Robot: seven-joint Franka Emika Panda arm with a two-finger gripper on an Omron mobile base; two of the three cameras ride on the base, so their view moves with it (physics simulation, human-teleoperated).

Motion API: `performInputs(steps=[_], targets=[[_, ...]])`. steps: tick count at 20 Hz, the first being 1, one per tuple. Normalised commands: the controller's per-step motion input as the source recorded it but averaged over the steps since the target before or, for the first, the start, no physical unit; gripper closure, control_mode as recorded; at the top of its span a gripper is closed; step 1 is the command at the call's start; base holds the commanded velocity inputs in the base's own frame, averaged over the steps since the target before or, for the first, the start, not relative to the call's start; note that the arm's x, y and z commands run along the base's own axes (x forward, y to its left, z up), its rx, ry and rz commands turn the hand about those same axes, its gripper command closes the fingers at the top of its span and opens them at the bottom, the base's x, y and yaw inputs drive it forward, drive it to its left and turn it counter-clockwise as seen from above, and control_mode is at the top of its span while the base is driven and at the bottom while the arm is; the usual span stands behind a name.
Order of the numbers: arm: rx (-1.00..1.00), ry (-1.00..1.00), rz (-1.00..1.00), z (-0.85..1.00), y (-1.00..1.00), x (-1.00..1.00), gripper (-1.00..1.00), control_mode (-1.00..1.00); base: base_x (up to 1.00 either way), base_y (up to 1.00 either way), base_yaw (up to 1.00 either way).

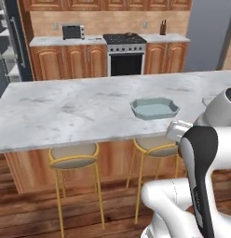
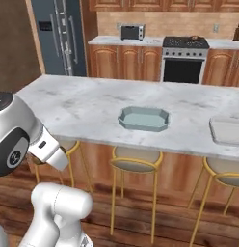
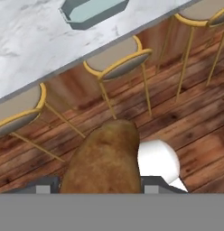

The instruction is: Place the cold items (potato and lemon) from the fridge in one tupperware on the dining counter. Place the warm items (hot dog and kebab skewer) in the stove area in another tupperware.

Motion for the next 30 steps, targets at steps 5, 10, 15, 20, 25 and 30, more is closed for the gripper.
performInputs(steps=[5, 10, 15, 20, 25, 30], targets=[[0.0, 0.0, 0.0, 0.0, 0.0, 0.0, 1.0, 1.0, 0.49, -0.8, 0.32], [0.0, 0.0, 0.0, 0.0, 0.0, 0.0, 1.0, 1.0, 0.47, -0.57, -0.05], [0.0, 0.0, 0.0, 0.0, 0.0, 0.0, 1.0, 1.0, 0.42, -0.24, -0.19], [0.0, 0.0, 0.0, 0.0, 0.0, 0.0, 1.0, 1.0, 0.61, 0.01, -0.19], [0.0, 0.0, 0.0, 0.0, 0.0, 0.0, 1.0, 1.0, 0.68, 0.0, -0.14], [0.0, 0.0, 0.0, 0.0, 0.0, 0.0, 1.0, 1.0, 0.53, 0.0, -0.04]])
